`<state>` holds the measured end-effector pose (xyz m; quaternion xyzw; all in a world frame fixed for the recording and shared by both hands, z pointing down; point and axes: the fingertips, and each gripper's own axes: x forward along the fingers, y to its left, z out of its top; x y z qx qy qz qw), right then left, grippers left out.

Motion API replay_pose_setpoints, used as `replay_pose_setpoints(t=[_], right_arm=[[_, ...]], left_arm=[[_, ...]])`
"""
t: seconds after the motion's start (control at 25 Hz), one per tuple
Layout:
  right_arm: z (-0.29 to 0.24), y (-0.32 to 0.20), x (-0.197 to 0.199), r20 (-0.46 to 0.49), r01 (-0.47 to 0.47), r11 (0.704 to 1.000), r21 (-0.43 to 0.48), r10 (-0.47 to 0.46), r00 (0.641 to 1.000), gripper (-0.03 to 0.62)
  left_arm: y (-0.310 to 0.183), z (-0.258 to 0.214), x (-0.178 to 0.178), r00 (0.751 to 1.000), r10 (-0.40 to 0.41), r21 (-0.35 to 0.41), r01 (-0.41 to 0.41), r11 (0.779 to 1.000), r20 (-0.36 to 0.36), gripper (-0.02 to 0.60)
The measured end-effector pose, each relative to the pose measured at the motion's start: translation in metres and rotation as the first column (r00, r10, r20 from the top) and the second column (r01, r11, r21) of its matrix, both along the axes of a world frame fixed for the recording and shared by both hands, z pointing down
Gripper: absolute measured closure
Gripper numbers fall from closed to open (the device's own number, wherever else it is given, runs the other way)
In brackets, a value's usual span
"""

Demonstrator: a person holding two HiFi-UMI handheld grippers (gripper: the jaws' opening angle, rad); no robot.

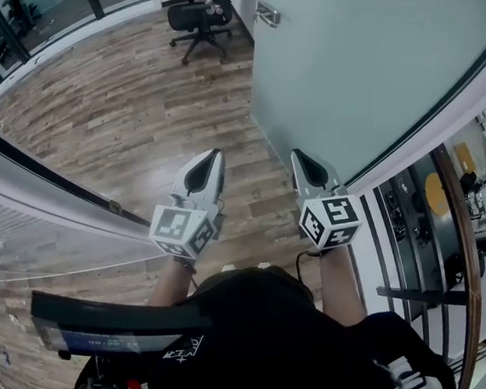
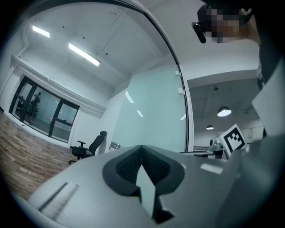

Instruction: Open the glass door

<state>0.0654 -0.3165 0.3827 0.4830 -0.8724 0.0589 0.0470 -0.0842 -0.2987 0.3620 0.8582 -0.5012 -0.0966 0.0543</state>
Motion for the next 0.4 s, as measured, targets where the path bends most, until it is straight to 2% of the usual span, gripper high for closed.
replay_pose_setpoints(t=[0.4], right_arm=[[0.005, -0.001, -0.011, -0.010, -0.008, 1.000, -0.011, 0.008, 1.000, 0.592]], left_arm=[[-0.003, 0.004, -0.007, 0.999, 0.030, -0.009, -0.030, 1.000, 0.011, 0.581]])
